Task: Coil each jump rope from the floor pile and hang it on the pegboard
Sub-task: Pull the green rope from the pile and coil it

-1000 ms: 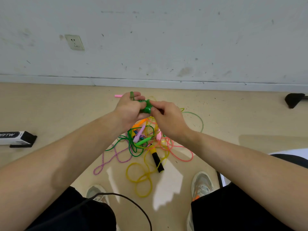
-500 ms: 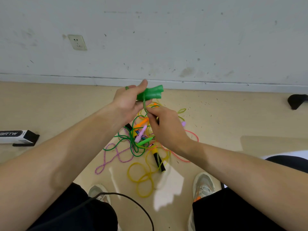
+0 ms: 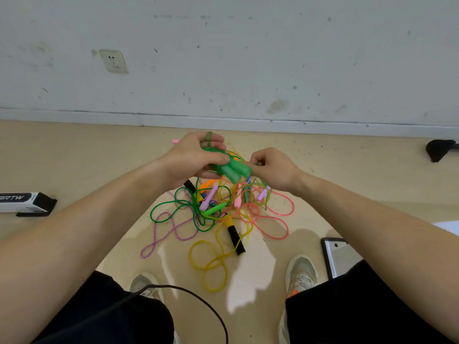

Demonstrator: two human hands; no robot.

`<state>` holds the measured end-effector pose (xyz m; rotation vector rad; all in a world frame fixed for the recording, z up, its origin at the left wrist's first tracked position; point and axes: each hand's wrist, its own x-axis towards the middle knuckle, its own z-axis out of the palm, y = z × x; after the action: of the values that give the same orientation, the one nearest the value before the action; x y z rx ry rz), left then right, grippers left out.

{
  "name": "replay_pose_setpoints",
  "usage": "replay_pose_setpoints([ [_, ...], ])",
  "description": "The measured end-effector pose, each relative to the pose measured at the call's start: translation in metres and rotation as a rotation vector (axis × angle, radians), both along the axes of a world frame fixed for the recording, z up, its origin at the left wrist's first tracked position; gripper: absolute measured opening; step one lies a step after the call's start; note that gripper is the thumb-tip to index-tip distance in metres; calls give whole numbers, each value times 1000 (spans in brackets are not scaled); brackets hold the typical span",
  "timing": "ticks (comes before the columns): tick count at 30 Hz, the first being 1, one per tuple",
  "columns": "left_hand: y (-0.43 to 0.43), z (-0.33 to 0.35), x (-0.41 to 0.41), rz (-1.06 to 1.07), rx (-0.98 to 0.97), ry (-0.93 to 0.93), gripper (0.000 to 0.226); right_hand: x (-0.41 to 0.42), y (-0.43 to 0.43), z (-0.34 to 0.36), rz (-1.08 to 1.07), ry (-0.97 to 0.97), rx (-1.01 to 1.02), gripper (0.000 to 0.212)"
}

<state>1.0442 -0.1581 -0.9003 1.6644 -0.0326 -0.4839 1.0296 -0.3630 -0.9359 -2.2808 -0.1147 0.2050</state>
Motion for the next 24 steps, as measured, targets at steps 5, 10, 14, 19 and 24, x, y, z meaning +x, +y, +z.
replay_pose_setpoints([
  [5,-1,-8,-10,-252,178,-80,47,-2,2,7,9,87,148,12],
  [10,-1,-13,-8,-288,268,-180,52,-5,6,13,-98,291,316,15],
  [14,0,-19,-2,-252,471,-398,55,-7,11,23,-190,432,503,17],
  [19,-8,-32,2,-106,469,-511,56,-11,18,31,-285,525,719,16],
  [24,-15,-41,5,163,268,-454,49,-27,38,22,-339,269,700,18],
])
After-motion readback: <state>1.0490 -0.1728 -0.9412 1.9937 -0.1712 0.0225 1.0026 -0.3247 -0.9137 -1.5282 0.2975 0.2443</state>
